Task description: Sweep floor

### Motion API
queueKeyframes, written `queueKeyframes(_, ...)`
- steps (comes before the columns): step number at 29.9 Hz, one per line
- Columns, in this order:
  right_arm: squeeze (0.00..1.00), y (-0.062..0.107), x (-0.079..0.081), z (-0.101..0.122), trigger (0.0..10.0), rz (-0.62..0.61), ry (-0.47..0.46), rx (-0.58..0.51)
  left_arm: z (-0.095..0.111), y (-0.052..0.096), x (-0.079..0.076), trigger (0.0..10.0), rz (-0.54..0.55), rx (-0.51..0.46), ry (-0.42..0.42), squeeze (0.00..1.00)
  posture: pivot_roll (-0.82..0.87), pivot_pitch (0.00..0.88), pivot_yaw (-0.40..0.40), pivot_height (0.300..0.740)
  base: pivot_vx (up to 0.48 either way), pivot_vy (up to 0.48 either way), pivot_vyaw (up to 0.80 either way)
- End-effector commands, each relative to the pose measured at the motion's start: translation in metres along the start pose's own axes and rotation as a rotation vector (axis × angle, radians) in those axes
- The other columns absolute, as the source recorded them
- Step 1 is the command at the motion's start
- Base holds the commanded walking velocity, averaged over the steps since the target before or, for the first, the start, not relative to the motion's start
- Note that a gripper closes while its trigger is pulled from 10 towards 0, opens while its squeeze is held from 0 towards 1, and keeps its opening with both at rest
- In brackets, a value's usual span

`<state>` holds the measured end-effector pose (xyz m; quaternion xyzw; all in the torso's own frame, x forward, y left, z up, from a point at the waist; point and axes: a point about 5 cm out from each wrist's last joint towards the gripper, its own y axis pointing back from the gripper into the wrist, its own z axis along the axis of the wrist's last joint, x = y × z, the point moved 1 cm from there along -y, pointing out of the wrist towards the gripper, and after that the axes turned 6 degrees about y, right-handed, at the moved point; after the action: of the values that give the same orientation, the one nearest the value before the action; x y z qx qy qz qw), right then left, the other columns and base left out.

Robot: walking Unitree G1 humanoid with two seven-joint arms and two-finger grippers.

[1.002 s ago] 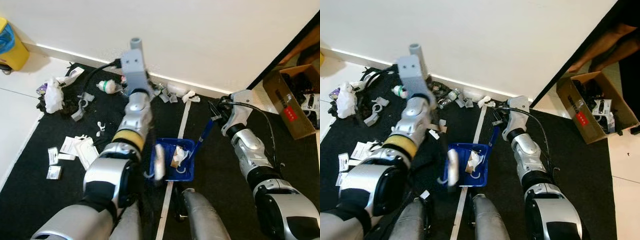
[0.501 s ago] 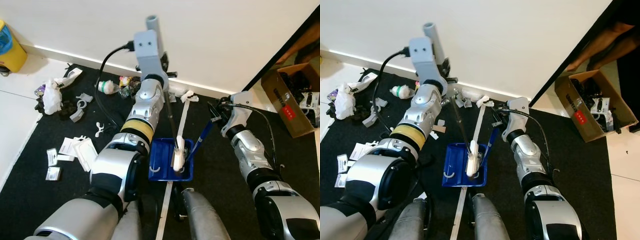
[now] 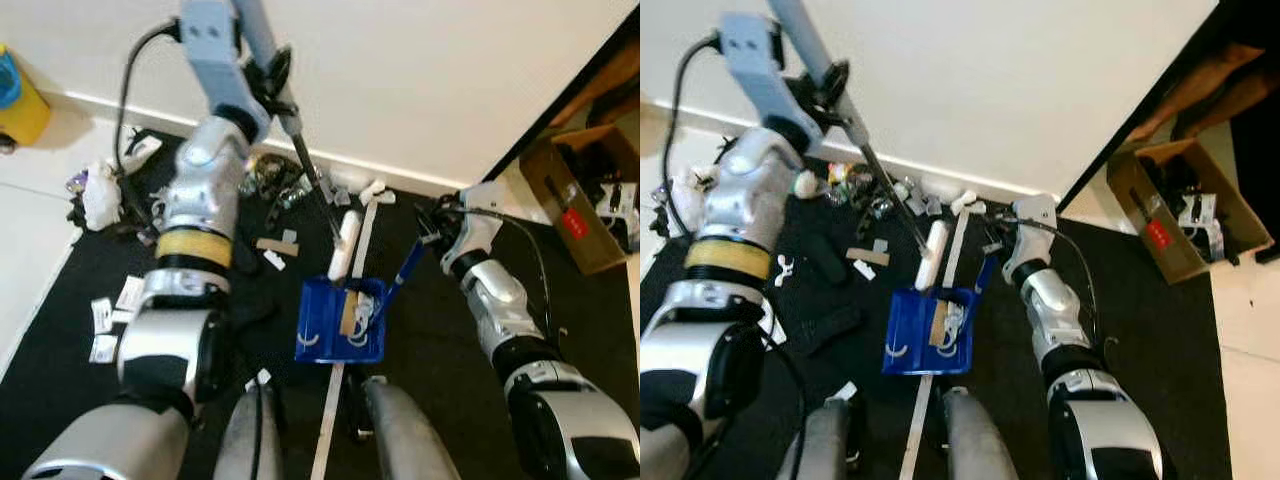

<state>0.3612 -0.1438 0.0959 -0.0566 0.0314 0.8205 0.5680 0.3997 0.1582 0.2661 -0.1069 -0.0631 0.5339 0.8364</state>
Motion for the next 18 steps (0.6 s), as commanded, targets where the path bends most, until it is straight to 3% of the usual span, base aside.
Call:
queueKeyframes(1, 0.0, 0.012, 0.015, -0.03, 10.0, 0.056, -0.047, 0.132, -0.013, 0.011, 0.007, 10.0, -0.014, 0.11, -0.129, 0.0, 0.01, 0.215, -0.052, 0.74, 0.0, 0.0, 0.0)
queueKeyframes(3, 0.0, 0.013, 0.015, -0.032, 10.0, 0.054, -0.049, 0.137, -0.035, 0.031, 0.024, 10.0, 0.024, 0.255, -0.22, 0.0, 0.01, 0.206, -0.051, 0.74, 0.0, 0.0, 0.0)
queueKeyframes(7, 0.0, 0.014, 0.014, -0.033, 10.0, 0.051, -0.051, 0.139, -0.05, 0.047, 0.03, 10.0, 0.032, 0.363, -0.261, 0.0, 0.01, 0.202, -0.052, 0.74, 0.0, 0.0, 0.0)
queueKeyframes(8, 0.0, 0.015, 0.014, -0.033, 10.0, 0.049, -0.051, 0.141, -0.061, 0.058, 0.031, 10.0, 0.026, 0.44, -0.28, 0.0, 0.01, 0.202, -0.052, 0.74, 0.0, 0.0, 0.0)
queueKeyframes(12, 0.0, 0.015, 0.013, -0.034, 10.0, 0.048, -0.05, 0.142, -0.068, 0.062, 0.027, 10.0, 0.028, 0.469, -0.273, 0.0, 0.01, 0.199, -0.054, 0.74, 0.0, 0.0, 0.0)
queueKeyframes(18, 0.0, 0.014, 0.012, -0.032, 10.0, 0.048, -0.049, 0.141, -0.081, 0.061, 0.015, 10.0, 0.057, 0.449, -0.189, 0.0, 0.01, 0.203, -0.056, 0.74, 0.0, 0.0, 0.0)
